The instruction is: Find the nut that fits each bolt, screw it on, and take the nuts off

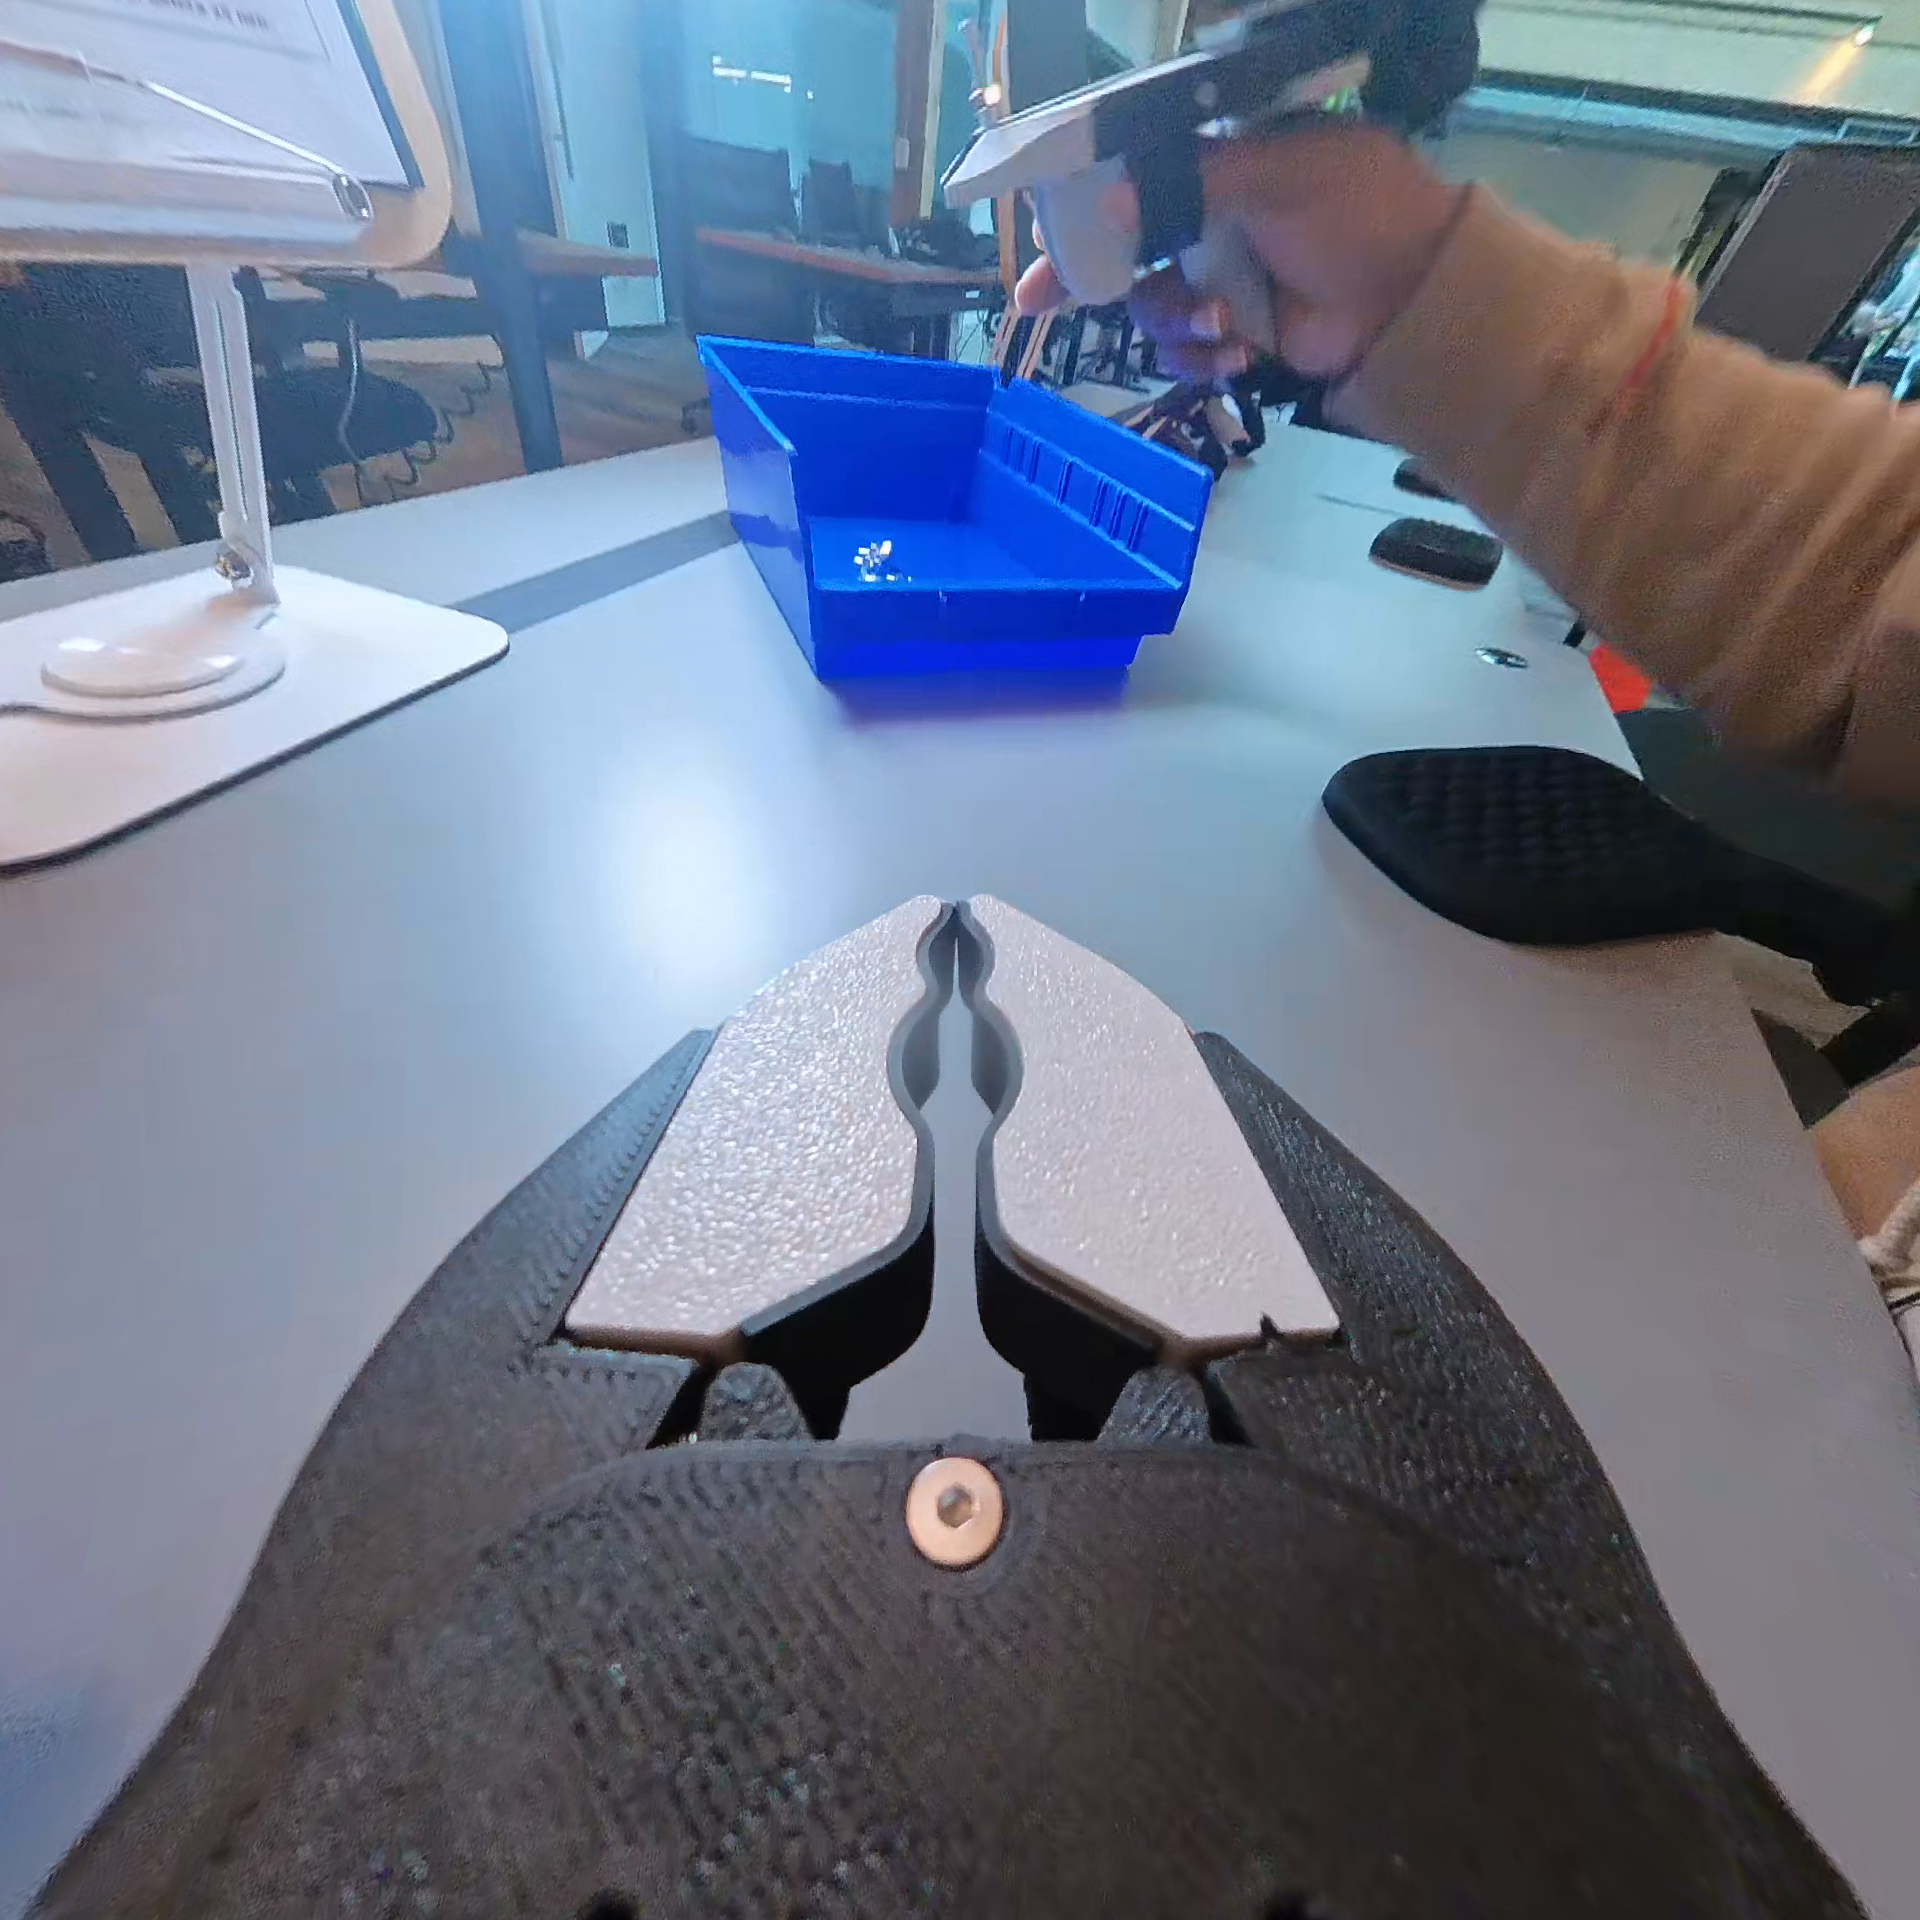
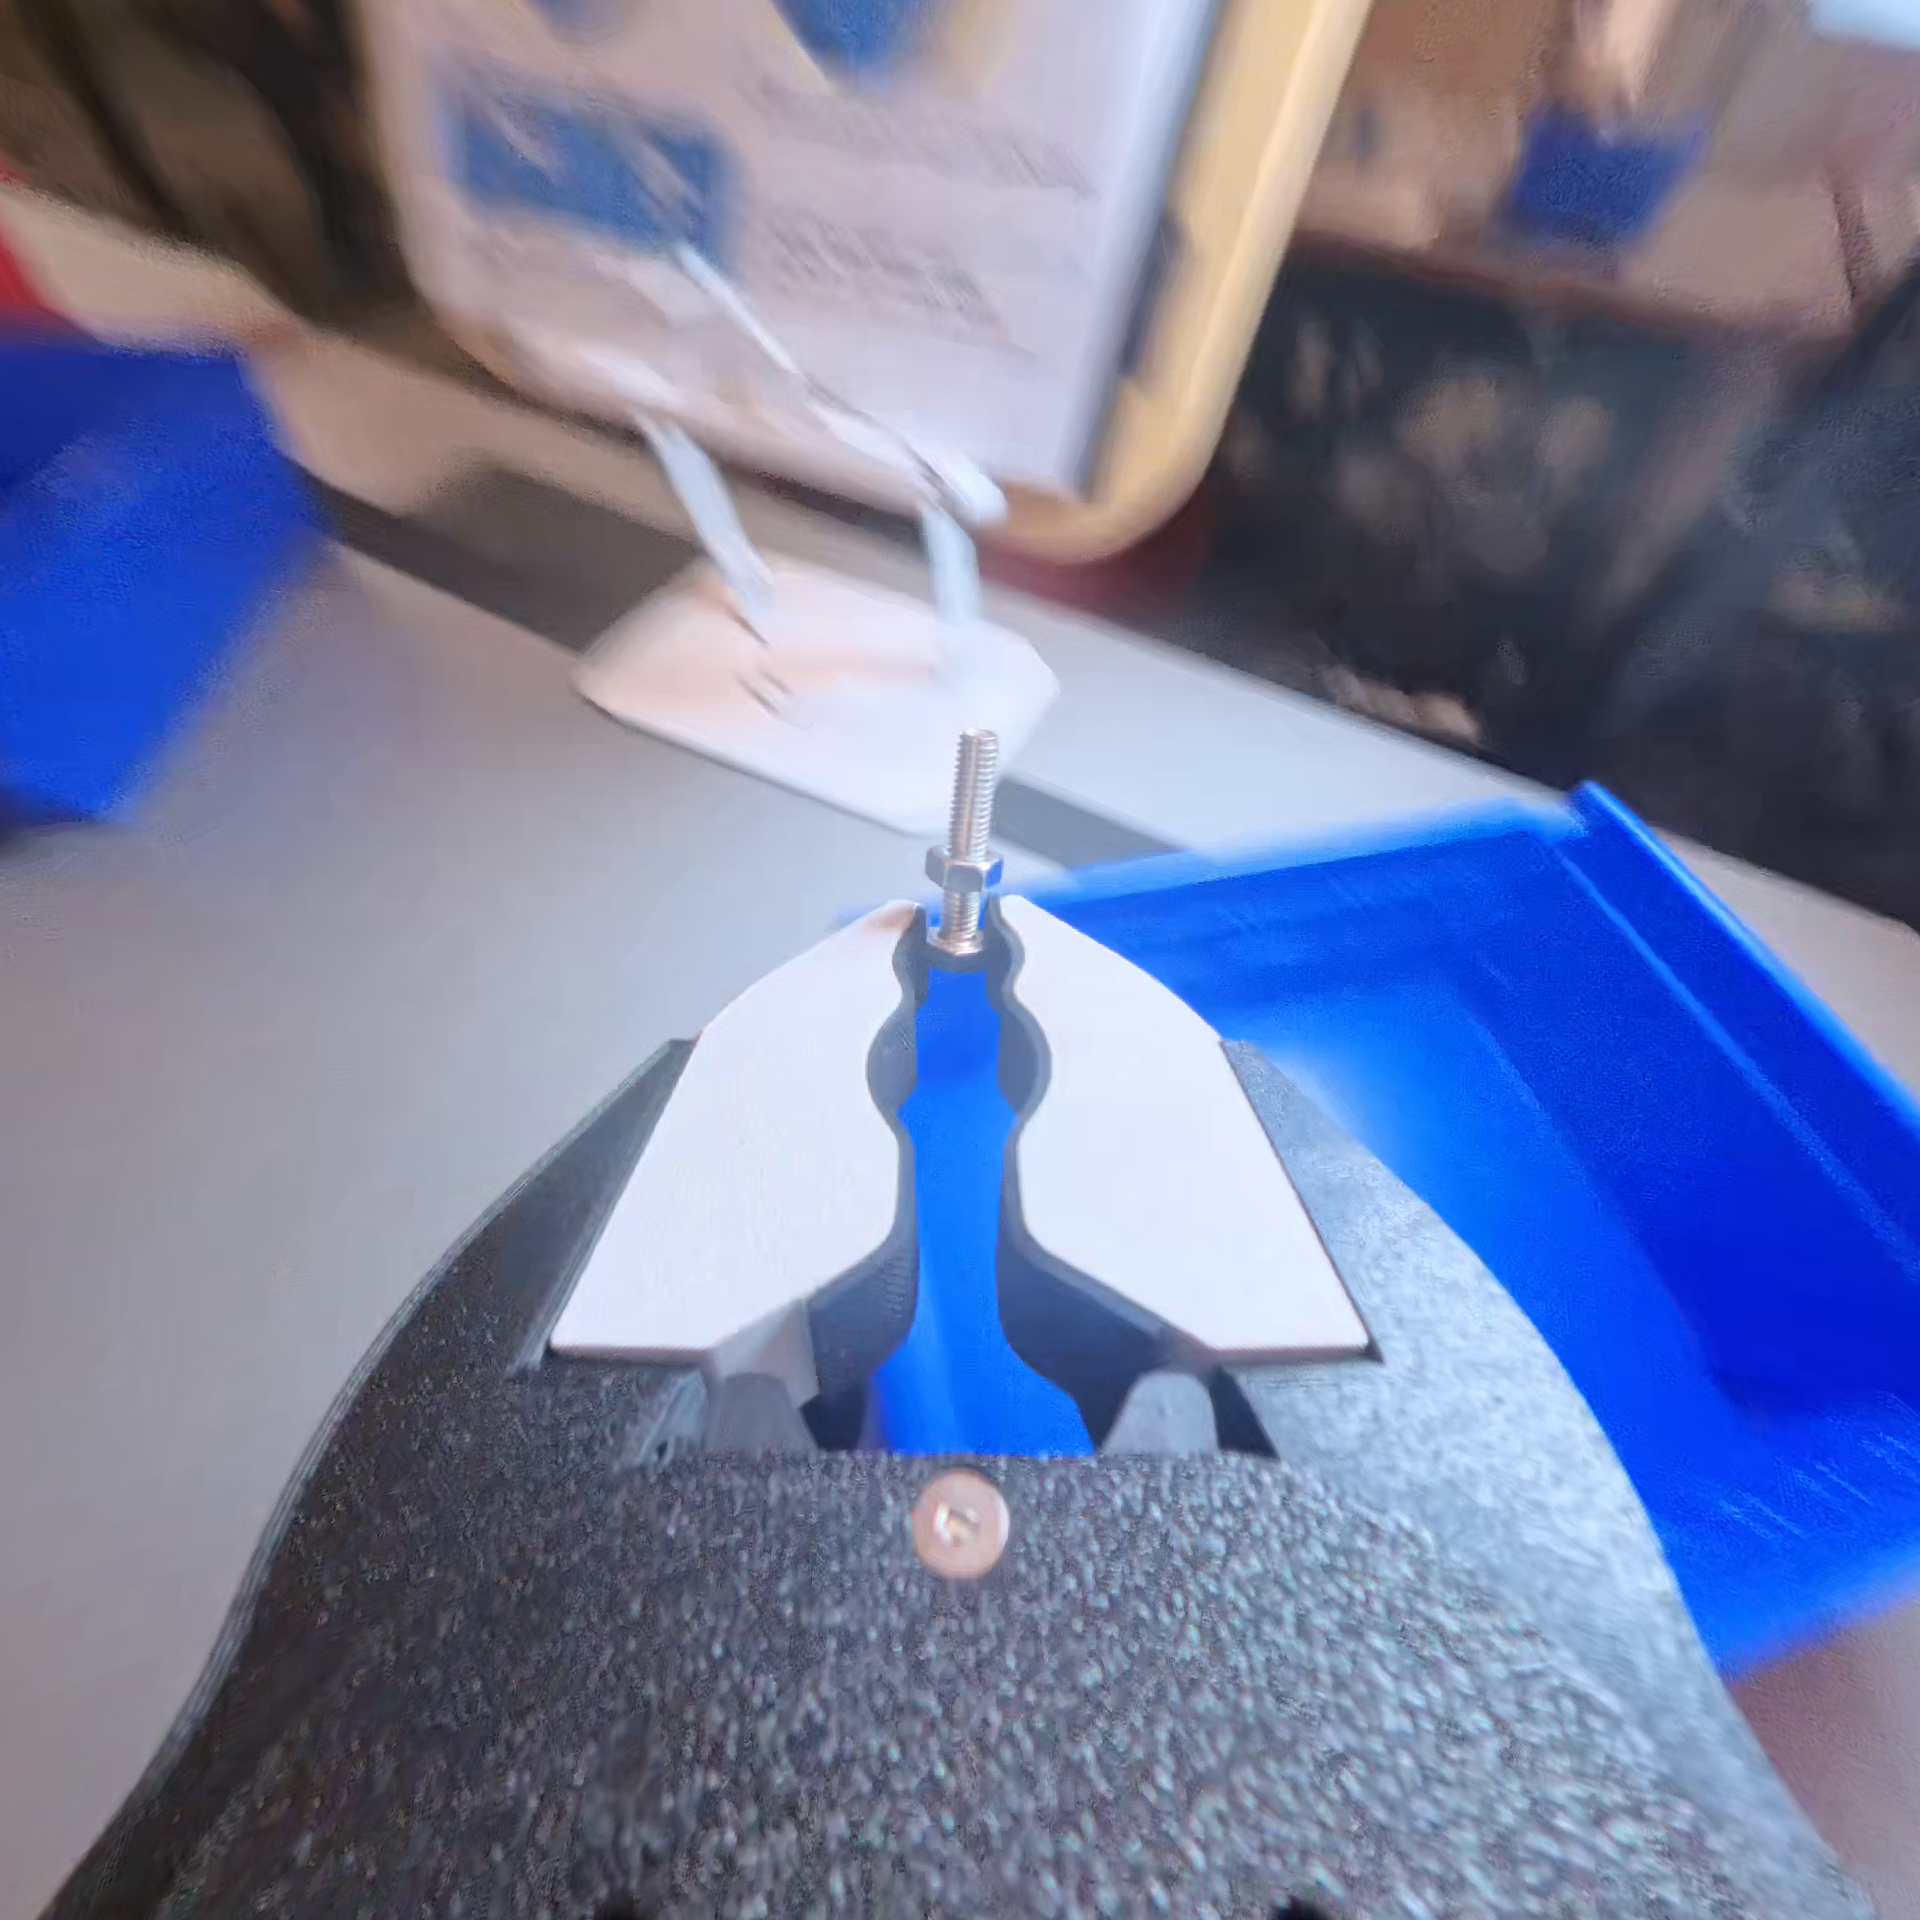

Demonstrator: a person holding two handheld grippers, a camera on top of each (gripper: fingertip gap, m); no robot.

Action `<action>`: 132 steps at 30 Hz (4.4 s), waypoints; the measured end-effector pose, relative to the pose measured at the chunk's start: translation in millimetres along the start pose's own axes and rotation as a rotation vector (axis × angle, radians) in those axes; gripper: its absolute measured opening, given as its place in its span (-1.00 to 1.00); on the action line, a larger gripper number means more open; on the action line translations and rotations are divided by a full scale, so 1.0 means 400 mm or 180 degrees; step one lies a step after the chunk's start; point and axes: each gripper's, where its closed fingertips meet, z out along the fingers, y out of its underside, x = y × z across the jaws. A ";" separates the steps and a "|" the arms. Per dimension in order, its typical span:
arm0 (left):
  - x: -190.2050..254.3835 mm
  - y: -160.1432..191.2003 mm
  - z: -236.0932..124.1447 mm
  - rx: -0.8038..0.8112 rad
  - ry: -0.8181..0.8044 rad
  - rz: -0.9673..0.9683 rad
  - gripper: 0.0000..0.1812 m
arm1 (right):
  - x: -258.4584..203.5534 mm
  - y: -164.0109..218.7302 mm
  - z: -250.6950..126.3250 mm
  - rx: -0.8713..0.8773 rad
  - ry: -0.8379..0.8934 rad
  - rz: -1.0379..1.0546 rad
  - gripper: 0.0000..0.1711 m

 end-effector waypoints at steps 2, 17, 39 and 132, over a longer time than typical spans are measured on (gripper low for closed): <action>0.003 0.000 0.003 -0.0016 0.0009 0.0025 -1.00 | 0.172 0.106 0.021 -0.1137 0.0544 -0.0022 -0.88; 0.006 0.004 0.002 0.0020 -0.0015 0.0159 -1.00 | 0.267 0.471 0.074 -0.3738 0.1264 0.1203 -0.71; -0.242 -0.030 -0.251 -0.0520 -0.1927 0.0675 -0.56 | -0.120 0.237 -0.084 0.0054 0.0635 -0.0835 -0.35; 0.240 -0.123 -0.610 -0.0579 -0.3047 0.1143 -0.77 | -0.932 0.008 -0.169 0.0959 -0.0929 -0.0148 -0.90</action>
